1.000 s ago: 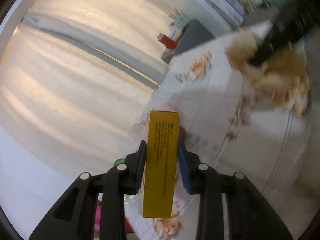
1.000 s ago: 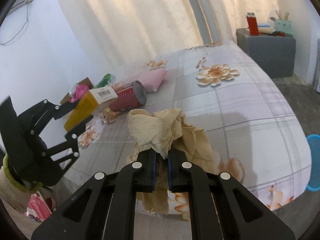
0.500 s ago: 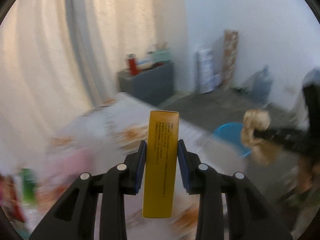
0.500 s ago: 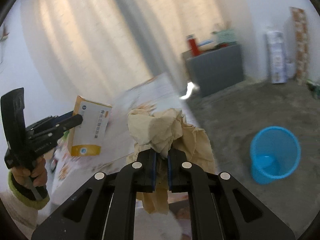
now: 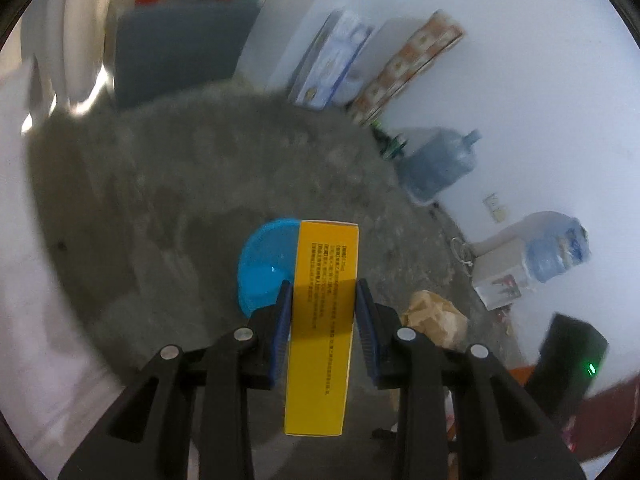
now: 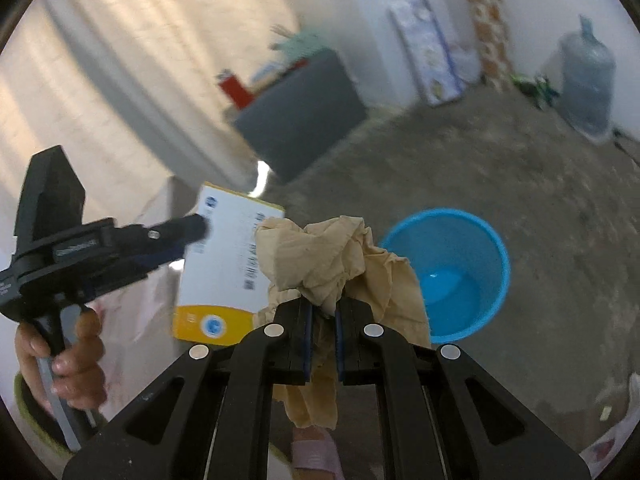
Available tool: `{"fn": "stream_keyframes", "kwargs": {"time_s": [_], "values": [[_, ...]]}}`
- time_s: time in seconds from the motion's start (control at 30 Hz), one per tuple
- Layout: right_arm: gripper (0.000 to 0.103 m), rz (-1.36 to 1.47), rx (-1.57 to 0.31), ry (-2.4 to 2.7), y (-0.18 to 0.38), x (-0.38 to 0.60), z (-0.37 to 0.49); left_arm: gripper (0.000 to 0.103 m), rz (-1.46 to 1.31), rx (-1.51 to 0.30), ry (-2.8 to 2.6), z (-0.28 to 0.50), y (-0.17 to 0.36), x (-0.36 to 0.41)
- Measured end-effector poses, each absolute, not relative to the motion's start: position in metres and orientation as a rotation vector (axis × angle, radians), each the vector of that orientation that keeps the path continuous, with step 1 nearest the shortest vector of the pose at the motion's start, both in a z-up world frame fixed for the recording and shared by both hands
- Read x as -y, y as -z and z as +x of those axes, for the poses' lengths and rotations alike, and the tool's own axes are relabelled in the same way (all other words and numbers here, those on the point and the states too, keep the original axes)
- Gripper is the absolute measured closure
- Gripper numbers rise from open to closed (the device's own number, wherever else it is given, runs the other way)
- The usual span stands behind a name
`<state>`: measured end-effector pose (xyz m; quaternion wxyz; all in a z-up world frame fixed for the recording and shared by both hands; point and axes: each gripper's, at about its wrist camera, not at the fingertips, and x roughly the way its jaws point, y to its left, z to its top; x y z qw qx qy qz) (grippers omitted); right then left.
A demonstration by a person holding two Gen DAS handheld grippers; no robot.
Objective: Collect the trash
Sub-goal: 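Carry the paper and box toward the blue wastebasket with both tools, then open both tools over the blue wastebasket, dropping paper and box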
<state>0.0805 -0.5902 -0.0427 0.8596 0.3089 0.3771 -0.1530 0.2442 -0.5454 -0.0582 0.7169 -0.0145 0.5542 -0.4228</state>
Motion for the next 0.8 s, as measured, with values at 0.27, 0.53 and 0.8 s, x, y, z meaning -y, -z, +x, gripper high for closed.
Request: {"fn": "stream_keyframes", "kwargs": {"time_s": [0.27, 0.53, 0.8], "values": [[0.091, 0.695, -0.873, 0.401, 0.092, 0.652, 0.108, 0.056, 0.038, -1.297, 0.811, 0.277, 0.131, 0.619], [0.058, 0.678, -0.896, 0.458, 0.118, 0.675, 0.115, 0.039, -0.010, -1.282, 0.781, 0.292, 0.142, 0.591], [0.055, 0.682, -0.848, 0.498, 0.100, 0.670, 0.098, 0.039, -0.060, -1.263, 0.768, 0.299, 0.110, 0.565]]}}
